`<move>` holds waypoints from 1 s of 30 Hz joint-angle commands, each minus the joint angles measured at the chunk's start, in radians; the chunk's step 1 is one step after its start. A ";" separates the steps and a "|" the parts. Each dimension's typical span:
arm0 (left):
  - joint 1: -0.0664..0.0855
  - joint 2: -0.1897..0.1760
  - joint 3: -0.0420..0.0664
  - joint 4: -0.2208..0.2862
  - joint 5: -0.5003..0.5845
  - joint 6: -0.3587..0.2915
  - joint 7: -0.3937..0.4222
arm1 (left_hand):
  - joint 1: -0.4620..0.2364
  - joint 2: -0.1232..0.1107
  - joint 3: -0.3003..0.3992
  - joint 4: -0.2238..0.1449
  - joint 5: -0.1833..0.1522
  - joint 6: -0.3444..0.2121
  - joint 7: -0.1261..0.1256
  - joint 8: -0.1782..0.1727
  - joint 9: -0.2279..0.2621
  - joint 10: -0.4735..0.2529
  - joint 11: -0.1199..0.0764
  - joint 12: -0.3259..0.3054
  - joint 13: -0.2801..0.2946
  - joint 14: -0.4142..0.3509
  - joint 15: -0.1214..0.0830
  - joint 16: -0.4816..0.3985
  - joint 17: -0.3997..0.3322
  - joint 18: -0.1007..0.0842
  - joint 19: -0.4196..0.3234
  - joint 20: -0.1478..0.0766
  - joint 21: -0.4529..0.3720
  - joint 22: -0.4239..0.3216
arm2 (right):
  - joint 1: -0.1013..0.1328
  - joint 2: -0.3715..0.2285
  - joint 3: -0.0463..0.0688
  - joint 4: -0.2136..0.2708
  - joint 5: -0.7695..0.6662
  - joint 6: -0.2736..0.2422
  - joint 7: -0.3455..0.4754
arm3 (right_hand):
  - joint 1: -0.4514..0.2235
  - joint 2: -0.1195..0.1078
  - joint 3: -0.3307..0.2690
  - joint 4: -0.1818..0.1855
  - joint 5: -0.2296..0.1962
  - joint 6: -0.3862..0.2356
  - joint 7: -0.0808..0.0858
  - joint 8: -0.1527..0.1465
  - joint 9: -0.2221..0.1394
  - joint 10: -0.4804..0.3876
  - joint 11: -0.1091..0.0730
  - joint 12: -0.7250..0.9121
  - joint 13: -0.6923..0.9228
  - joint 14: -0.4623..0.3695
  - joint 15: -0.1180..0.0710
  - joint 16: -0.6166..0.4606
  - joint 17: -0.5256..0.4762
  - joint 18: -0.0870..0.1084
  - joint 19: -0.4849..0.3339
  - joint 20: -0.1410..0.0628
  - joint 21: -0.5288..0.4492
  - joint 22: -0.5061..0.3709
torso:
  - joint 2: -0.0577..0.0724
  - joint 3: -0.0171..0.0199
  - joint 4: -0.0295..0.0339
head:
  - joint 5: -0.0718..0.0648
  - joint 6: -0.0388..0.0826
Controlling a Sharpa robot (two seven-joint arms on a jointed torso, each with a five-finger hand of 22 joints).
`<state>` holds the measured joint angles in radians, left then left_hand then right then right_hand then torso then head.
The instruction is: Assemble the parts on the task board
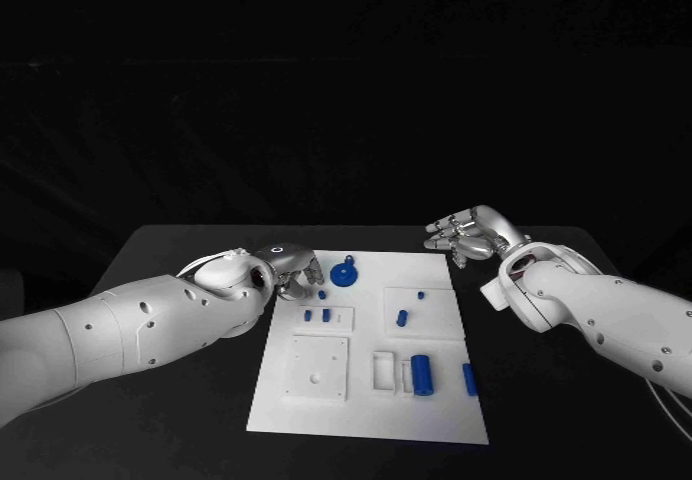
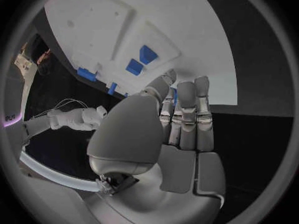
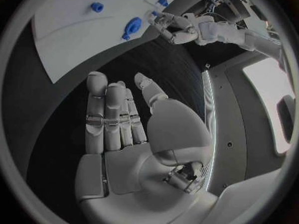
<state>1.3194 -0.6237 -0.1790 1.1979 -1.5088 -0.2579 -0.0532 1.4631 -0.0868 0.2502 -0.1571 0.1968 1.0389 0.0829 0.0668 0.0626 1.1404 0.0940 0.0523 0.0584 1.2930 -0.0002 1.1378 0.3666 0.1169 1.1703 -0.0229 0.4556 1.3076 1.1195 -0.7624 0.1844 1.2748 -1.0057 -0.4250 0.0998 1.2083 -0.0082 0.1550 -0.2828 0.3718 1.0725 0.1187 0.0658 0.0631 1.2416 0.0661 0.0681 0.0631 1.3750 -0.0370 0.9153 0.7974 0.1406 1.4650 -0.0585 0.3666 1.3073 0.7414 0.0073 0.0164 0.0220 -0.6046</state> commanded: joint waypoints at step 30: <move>0.042 -0.120 0.024 0.040 0.935 -0.195 0.217 | -0.017 0.034 0.004 -0.025 0.008 0.072 0.049 -0.003 0.001 0.074 0.003 0.009 0.000 0.017 0.055 -1.075 -0.290 -0.050 -0.197 0.055 -0.359 -0.136 | -0.043 -0.016 -0.007 0.130 -0.779 0.250 -0.284 | 0.019 -0.113 0.208 0.048 -0.176 0.024 -0.002 -0.004 0.000 -0.046 0.008 -0.007 -0.003 0.018 0.015 0.014 -0.020 0.014 0.046 0.015 0.051 -0.020 | 0.000 -0.0011 0.0012 | -0.021 0.008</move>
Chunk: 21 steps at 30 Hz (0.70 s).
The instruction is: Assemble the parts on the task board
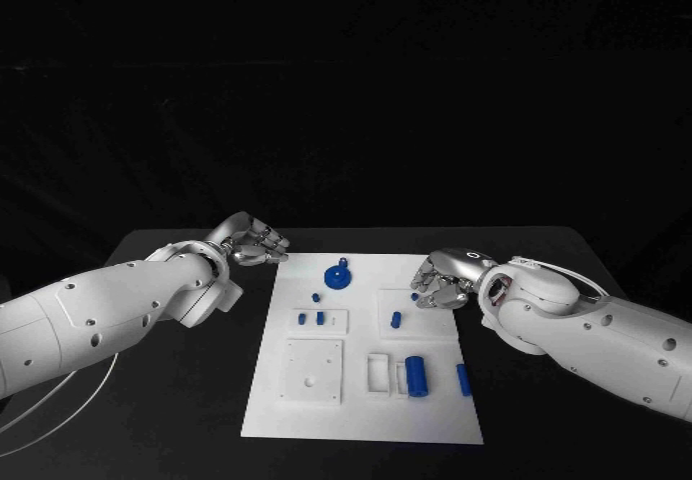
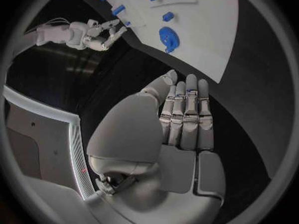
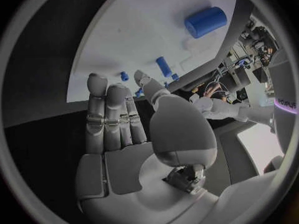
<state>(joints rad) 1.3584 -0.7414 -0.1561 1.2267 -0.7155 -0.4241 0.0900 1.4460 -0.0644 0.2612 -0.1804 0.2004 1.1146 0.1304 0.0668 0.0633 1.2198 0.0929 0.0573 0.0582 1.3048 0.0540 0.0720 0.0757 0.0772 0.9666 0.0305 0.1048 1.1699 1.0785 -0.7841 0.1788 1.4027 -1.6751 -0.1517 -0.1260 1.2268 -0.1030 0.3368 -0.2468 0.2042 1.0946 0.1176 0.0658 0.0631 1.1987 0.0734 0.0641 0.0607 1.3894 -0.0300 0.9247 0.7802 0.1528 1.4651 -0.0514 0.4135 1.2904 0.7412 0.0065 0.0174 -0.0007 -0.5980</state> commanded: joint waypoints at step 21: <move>0.007 -0.021 0.001 0.052 0.235 -0.026 0.104 | -0.003 0.018 -0.008 -0.004 0.005 -0.002 0.002 -0.003 0.000 -0.014 0.006 0.004 -0.001 -0.003 0.003 -0.009 0.001 -0.008 0.017 0.005 -0.037 0.010 | -0.009 0.050 -0.030 -0.022 -0.164 -0.041 -0.093 | 0.013 -0.054 0.167 0.067 -0.075 0.027 -0.006 -0.003 0.000 0.012 -0.005 -0.003 -0.001 0.009 0.004 0.006 -0.006 -0.005 0.045 0.004 0.031 -0.028 | 0.001 0.0002 0.0005 | 0.008 -0.007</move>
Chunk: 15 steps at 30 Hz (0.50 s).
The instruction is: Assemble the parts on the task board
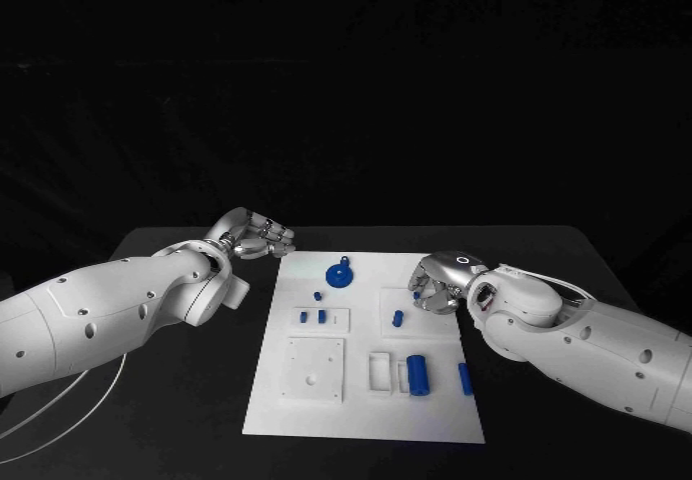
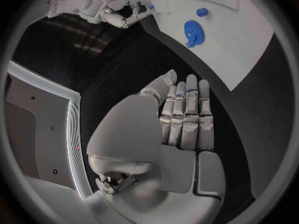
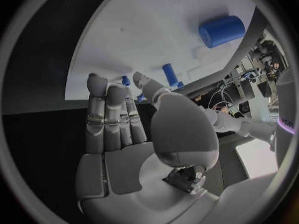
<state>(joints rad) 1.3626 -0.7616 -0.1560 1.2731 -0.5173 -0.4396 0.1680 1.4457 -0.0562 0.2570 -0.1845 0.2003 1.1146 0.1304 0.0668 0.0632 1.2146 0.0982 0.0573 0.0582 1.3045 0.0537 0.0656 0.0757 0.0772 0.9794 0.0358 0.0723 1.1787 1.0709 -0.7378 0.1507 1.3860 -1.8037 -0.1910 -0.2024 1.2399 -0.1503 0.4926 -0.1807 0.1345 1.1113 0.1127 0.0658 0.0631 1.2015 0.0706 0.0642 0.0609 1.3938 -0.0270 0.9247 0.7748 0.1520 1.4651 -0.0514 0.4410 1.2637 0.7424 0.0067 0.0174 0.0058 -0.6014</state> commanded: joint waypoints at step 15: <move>0.003 -0.002 0.001 0.014 0.055 0.002 0.026 | -0.005 0.012 -0.004 0.001 0.005 -0.002 0.002 -0.003 0.000 -0.010 0.002 0.003 -0.001 -0.005 0.005 -0.003 0.001 -0.007 0.003 0.000 -0.005 -0.001 | -0.005 0.019 -0.017 -0.014 -0.085 0.018 -0.040 | 0.014 0.024 0.145 -0.007 -0.063 0.092 -0.017 -0.001 0.002 0.080 -0.024 -0.003 0.000 0.008 -0.011 0.009 0.004 -0.017 0.044 -0.007 0.035 0.010 | -0.001 0.0010 -0.0009 | 0.000 -0.005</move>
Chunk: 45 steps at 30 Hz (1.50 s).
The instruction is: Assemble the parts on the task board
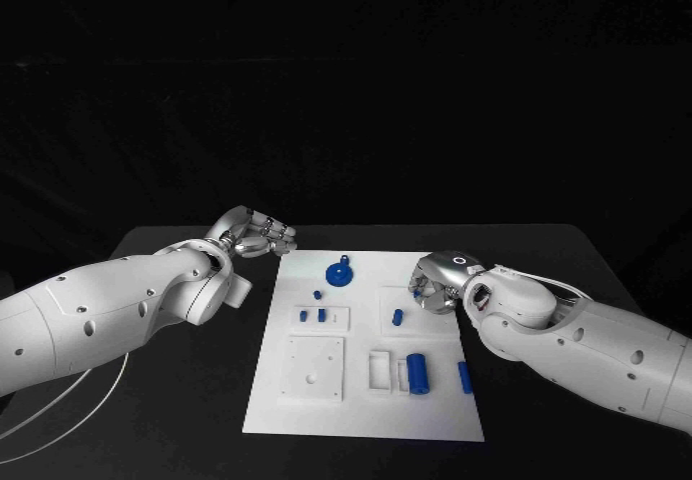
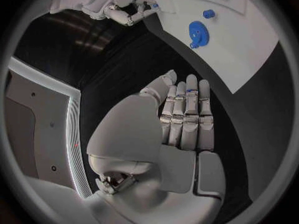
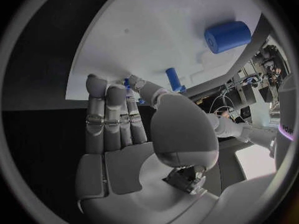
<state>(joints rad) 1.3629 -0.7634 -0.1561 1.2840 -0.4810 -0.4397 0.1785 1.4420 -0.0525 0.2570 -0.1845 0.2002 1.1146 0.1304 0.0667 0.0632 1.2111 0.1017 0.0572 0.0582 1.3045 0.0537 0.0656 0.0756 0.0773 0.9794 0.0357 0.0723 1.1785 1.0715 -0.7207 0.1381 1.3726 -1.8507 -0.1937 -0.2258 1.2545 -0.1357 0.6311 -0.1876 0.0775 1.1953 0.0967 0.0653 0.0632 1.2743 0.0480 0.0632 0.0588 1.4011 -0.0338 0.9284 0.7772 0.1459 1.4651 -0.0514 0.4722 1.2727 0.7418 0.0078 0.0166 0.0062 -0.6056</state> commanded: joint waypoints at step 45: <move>0.002 0.011 0.001 -0.017 0.070 0.006 0.039 | 0.002 0.013 0.000 -0.007 0.042 -0.004 0.004 -0.003 0.000 -0.012 0.001 0.004 0.000 -0.012 0.007 -0.003 -0.001 -0.003 0.003 0.002 -0.004 -0.003 | -0.010 -0.035 0.070 0.047 0.200 -0.032 -0.002 | -0.012 0.020 0.034 -0.027 0.011 0.093 -0.024 -0.001 0.008 0.098 -0.031 -0.002 0.005 0.020 -0.032 -0.019 0.015 -0.033 0.046 -0.037 0.051 0.033 | -0.001 -0.0003 -0.0013 | 0.013 0.018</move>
<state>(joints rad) 1.3631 -0.7546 -0.1561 1.2666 -0.4286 -0.4391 0.1987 1.4460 -0.0486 0.2571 -0.1846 0.2371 1.1146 0.1304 0.0667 0.0631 1.2040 0.1020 0.0572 0.0581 1.2985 0.0594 0.0656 0.0753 0.0773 0.9793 0.0357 0.0723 1.1744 1.0620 -0.7546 0.2065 1.4106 -1.7091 -0.2455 -0.2458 1.2511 -0.1144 0.6680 -0.2139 0.0853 1.2851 0.0699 0.0602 0.0700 1.3600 0.0229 0.0579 0.0629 1.4151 -0.0624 0.9157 0.7903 0.1060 1.4650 -0.0806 0.5259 1.3058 0.7400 0.0077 0.0152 0.0174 -0.5872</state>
